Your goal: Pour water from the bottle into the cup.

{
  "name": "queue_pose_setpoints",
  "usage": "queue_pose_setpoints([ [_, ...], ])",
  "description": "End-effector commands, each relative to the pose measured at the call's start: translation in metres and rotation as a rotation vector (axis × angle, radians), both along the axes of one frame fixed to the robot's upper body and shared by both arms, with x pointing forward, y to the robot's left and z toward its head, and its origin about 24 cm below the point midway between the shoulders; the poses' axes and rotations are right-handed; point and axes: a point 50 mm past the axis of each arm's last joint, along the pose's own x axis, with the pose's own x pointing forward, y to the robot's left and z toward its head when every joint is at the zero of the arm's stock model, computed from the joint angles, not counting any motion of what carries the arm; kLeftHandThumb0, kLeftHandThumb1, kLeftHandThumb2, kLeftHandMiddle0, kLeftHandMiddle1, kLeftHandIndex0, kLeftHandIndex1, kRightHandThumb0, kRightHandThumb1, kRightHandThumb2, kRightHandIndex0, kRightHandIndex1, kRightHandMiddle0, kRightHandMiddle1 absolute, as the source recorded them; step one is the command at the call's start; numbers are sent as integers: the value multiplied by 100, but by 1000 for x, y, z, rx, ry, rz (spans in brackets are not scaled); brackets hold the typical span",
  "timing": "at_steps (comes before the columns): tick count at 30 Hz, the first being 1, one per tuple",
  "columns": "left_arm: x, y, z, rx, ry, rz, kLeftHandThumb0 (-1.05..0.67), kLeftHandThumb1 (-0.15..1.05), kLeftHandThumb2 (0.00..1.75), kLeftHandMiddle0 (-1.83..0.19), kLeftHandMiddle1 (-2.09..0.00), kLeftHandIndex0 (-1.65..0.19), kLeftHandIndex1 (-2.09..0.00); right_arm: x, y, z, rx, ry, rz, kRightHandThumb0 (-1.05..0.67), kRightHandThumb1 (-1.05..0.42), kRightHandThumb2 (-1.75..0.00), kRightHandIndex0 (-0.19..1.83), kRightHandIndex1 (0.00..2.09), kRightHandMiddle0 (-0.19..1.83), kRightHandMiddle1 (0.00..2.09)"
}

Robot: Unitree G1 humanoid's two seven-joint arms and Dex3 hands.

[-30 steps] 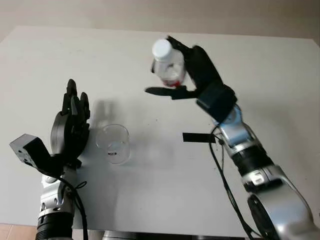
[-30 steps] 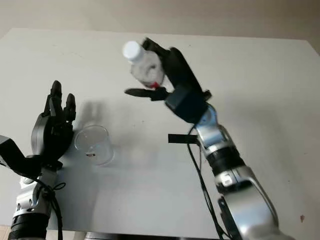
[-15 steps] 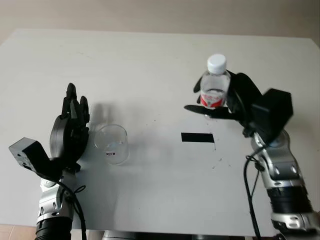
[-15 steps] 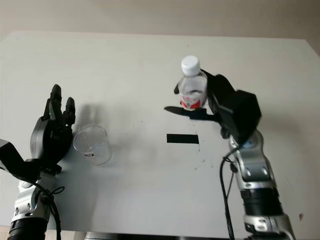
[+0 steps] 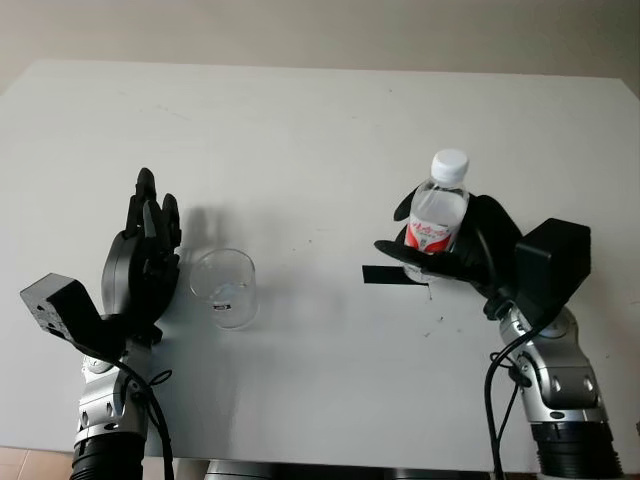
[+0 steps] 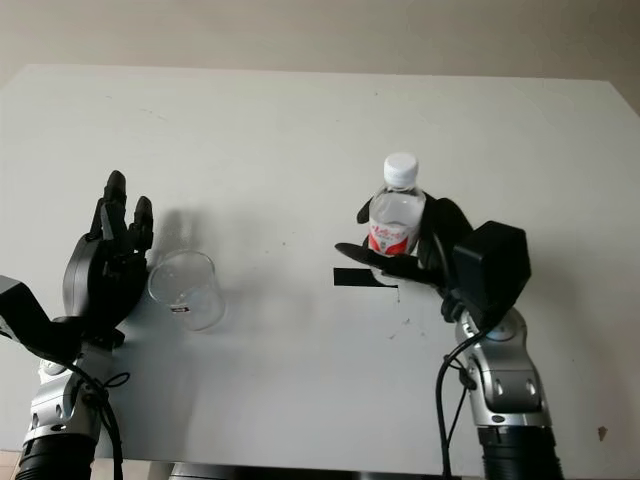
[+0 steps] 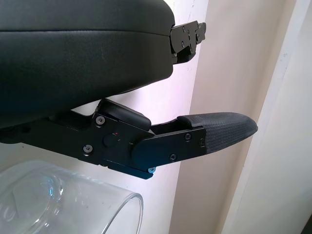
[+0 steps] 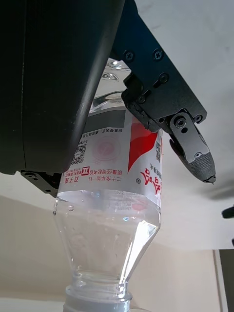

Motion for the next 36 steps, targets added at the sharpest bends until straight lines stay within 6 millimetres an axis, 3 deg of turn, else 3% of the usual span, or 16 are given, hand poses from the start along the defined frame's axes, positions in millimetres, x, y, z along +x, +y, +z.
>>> queue_pose_setpoints([
  [1, -3, 2, -6, -3, 27, 1, -84, 105, 60, 19, -1, 19, 0, -2, 4, -2, 29, 11, 12, -33, -105, -25, 88, 209, 35, 209],
  [15, -7, 6, -6, -1, 24, 22, -84, 105, 60, 19, -2, 19, 0, 4, 12, -20, 23, 75, 29, -35, -105, -26, 99, 209, 42, 209],
  [20, -8, 7, -6, -5, 24, 35, -83, 105, 61, 18, -4, 19, 0, 6, 15, -24, -27, 36, 30, -35, -105, -29, 114, 209, 49, 209],
  [28, -10, 7, -6, -1, 27, 30, -83, 105, 60, 18, -5, 19, 0, 6, 14, -31, -109, -21, 23, -35, -105, -30, 123, 209, 55, 209],
  [34, -10, 8, -5, 5, 24, 27, -83, 105, 60, 19, -4, 19, 0, 5, 15, -37, -135, -38, 10, -37, -105, -27, 117, 209, 61, 209],
  [36, -10, 9, -5, 2, 25, 28, -83, 105, 60, 19, -4, 19, 0, 4, 15, -40, -119, -33, 10, -38, -105, -25, 105, 209, 61, 209],
])
